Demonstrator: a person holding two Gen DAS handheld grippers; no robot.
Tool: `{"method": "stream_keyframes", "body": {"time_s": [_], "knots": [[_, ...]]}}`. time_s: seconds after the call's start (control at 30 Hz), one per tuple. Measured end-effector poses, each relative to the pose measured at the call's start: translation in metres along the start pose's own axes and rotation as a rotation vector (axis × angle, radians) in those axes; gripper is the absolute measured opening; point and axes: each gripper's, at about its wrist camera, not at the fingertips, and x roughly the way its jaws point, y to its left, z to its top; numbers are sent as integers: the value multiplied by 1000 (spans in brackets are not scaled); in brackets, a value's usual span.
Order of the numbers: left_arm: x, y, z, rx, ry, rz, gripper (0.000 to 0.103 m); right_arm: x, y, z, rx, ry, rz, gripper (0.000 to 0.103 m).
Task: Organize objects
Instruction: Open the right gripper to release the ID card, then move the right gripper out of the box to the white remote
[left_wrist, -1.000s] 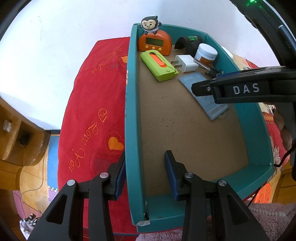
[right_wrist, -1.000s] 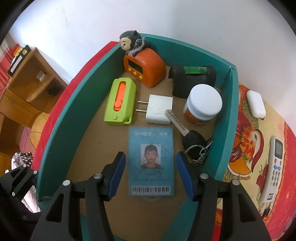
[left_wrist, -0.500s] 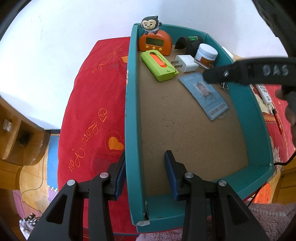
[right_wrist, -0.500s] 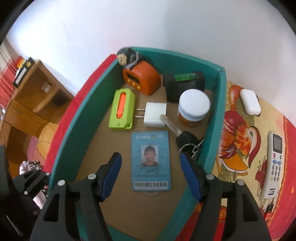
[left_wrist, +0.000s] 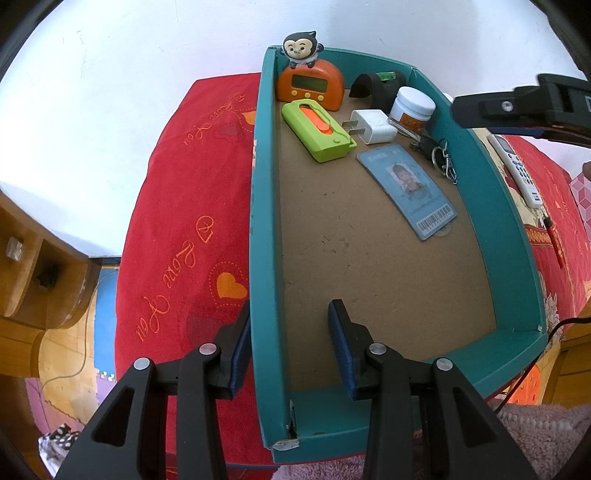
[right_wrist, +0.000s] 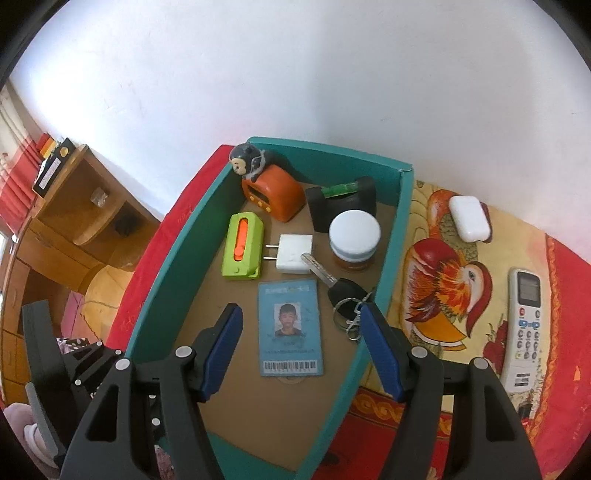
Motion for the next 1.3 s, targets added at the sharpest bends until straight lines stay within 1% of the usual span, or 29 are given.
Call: {"method": "stream_keyframes", "body": {"time_s": [0.13,0.27,0.47,0.53,0.63,0.77,0.87,1.13,1.3], "knots": [[-1,0,-1,-1,0,1,39,-14,-11,-3,9,-22,-22,67],[-2,0,-3,-2,0,-2,39,-26,-30,-9,40,-40,-62,67],[-2,-3,-4,-6,6,0,39,-36,-80,-24,134,-49,-147,67],[-3,-3,-4,-9,7,1,39,-36,-99,-29,176,-54,-182,67],[0,-2,0,-13,11,3,39,-32,-128,-39,241,-43,-241,71],[5,1,5,-14,20,4,39,-23,-160,-51,311,-12,-277,71],[7,3,10,-11,24,5,39,-16,-175,-55,335,-1,-309,71],[8,4,12,-9,25,6,39,6,-195,-48,310,39,-317,71],[8,4,12,-10,24,6,40,16,-201,-48,299,51,-301,71]]}}
